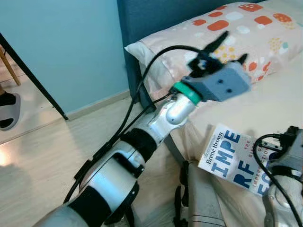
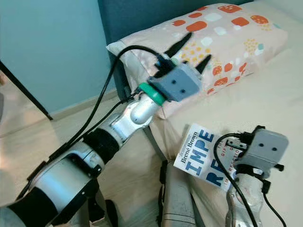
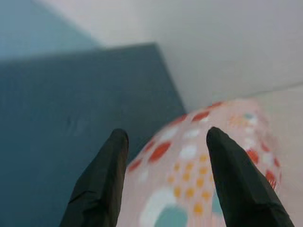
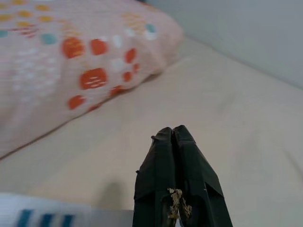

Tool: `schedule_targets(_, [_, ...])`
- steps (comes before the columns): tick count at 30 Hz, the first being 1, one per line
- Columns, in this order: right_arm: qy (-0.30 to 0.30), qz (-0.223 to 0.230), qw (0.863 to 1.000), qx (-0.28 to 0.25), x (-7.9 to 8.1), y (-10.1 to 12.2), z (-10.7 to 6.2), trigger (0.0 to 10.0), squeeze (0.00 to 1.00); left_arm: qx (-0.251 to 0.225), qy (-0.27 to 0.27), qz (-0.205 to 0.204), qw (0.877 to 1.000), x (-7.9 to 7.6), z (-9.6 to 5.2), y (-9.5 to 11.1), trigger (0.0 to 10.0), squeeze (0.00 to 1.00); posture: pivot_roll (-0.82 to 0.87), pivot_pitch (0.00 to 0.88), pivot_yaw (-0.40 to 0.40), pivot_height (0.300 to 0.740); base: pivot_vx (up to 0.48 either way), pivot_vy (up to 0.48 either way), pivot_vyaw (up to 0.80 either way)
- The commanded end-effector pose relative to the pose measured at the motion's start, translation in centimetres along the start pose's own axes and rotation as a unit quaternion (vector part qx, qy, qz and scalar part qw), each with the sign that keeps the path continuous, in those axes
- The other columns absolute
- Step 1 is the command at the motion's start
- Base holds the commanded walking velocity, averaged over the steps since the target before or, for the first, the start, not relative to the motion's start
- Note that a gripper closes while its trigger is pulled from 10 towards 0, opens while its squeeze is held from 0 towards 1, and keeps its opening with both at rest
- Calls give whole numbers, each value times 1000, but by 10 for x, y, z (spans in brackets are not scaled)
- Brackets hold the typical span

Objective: Clean up the room

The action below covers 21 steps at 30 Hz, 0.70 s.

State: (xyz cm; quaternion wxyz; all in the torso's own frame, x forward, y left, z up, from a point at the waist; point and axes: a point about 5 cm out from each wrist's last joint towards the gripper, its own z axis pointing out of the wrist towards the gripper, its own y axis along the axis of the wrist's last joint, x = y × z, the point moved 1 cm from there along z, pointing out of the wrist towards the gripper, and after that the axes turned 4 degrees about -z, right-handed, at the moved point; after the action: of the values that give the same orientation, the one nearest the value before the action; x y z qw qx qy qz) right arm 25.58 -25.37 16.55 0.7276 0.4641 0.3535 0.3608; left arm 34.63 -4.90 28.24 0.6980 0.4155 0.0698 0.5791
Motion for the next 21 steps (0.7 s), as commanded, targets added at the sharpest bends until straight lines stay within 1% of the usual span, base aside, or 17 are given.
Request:
schedule_targets(1, [84,5,996,28,22,-9,-8,10000,0,6,2,-38,999,-8,-6,1,10000,0,-137,275,80,547,0,0,0])
schedule_targets(4, [132,-12,991,23,29,-7,-15,10000,0,16,-6,-38,999,6,-20,-3,10000,0,-132,275,77,547,0,0,0])
schedule_targets(5, [124,2,992,20,23,-5,-16,10000,0,18,-28,-34,999,11,-30,-4,10000,0,-132,275,77,547,0,0,0])
schedule_targets(6, [124,2,992,20,23,-5,-16,10000,0,18,-28,-34,999,11,-30,-4,10000,0,-132,275,77,547,0,0,0])
schedule_targets(7, [104,61,992,26,13,-4,-18,10000,0,30,-66,-32,997,16,-46,-7,10000,0,-121,273,76,547,0,0,0])
schedule_targets(8, [104,61,992,26,13,-4,-18,10000,0,30,-66,-32,997,16,-46,-7,10000,0,-121,273,76,547,0,0,0])
schedule_targets(9, [90,154,983,46,4,-5,-26,10000,0,53,-108,-34,992,25,-66,-10,10000,0,-106,270,79,547,0,0,0])
schedule_targets(10, [82,218,971,55,-1,-5,-31,10000,0,70,-139,-38,987,29,-81,-11,10000,0,-106,270,79,547,0,0,0])
schedule_targets(12, [82,218,971,55,-1,-5,-31,10000,0,70,-139,-38,987,29,-81,-11,10000,0,-106,270,79,547,0,0,0])
schedule_targets(13, [121,259,956,68,2,-6,-46,10000,67,102,-168,-52,979,39,-99,-11,10000,0,-94,269,83,547,0,0,0])
schedule_targets(14, [121,259,956,68,2,-6,-46,10000,67,102,-168,-52,979,39,-99,-11,10000,0,-94,269,83,547,0,0,0])
schedule_targets(15, [186,248,947,78,6,-6,-61,10000,82,130,-187,-69,971,48,-113,-10,10000,0,-80,265,88,547,0,0,0])
schedule_targets(16, [259,174,946,88,7,-10,-75,10000,51,161,-196,-84,964,60,-126,-11,10000,0,-79,258,91,547,0,0,0])
schedule_targets(17, [259,174,946,88,7,-10,-75,10000,51,161,-196,-84,964,60,-126,-11,10000,0,-79,258,91,547,0,0,0])
schedule_targets(18, [345,57,932,97,3,-15,-88,10000,0,199,-198,-95,955,75,-141,-12,10000,0,-79,258,91,547,0,0,0])
schedule_targets(20, [345,57,932,97,3,-15,-88,10000,0,199,-198,-95,955,75,-141,-12,10000,0,-79,258,91,547,0,0,0])
schedule_targets(21, [377,-1,921,92,0,-16,-89,10000,0,218,-193,-96,952,81,-148,-15,10000,0,-82,254,93,547,0,0,0])
